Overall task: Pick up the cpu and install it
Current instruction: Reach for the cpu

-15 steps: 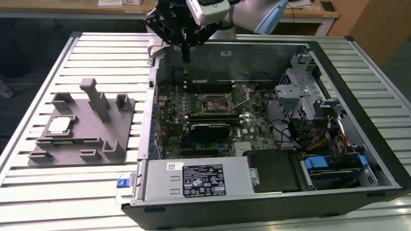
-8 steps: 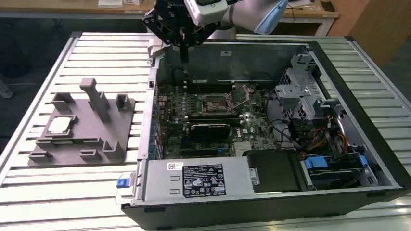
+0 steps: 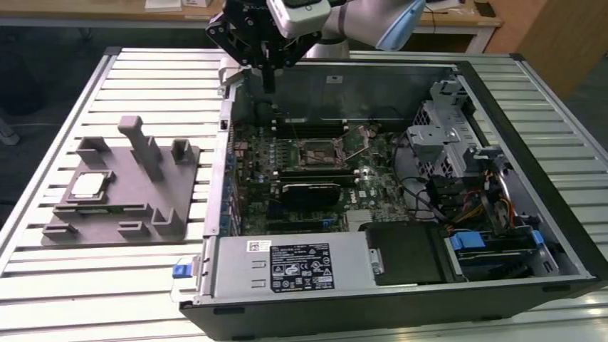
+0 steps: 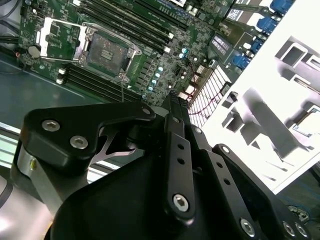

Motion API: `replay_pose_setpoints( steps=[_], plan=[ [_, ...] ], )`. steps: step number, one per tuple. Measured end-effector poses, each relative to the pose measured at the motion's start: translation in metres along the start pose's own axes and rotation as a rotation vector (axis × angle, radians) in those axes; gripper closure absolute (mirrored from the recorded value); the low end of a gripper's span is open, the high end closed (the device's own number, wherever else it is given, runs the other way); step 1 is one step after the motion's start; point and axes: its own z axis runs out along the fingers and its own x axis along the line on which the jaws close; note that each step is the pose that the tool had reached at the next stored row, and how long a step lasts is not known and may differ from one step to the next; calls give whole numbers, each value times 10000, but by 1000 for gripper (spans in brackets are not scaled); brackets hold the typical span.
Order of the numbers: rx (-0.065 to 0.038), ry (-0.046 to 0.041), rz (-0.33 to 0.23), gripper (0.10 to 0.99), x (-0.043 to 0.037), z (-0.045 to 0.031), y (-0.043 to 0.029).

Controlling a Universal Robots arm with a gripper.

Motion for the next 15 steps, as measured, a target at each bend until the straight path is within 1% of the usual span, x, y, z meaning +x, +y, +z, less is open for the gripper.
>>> replay_pose_setpoints(
  steps=[15],
  plan=[
    [-1,0,0,980,140,-2,-10]
  ],
)
